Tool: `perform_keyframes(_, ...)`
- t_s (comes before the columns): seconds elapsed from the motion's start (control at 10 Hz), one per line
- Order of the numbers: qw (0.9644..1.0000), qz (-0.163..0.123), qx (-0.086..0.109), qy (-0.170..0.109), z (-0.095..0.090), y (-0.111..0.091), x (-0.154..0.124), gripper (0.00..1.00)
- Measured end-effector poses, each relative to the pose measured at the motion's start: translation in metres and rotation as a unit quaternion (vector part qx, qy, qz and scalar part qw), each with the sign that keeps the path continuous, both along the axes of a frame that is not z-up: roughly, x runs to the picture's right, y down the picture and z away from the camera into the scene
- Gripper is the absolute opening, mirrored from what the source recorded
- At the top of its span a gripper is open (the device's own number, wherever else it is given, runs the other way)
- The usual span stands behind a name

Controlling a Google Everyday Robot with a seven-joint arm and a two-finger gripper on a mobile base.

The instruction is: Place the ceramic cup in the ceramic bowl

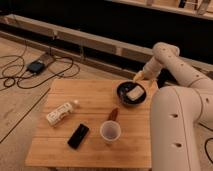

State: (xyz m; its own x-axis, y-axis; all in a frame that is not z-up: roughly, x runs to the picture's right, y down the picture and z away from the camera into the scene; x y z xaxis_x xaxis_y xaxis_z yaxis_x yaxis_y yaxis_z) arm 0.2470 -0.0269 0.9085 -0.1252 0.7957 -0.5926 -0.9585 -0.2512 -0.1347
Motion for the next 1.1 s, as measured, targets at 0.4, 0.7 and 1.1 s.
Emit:
perform_keyframes(0.4, 1.0, 0.0, 0.0, 0.0, 0.0, 0.0, 0.0, 0.66)
perform_keyframes(0.7, 0.9995, -0.029, 0.006, -0.003, -0.011, -0.002, 0.001, 0.66)
perform_keyframes(1.1, 0.9946, -0.095, 0.033, -0.026, -0.068, 0.006, -0.01, 0.66)
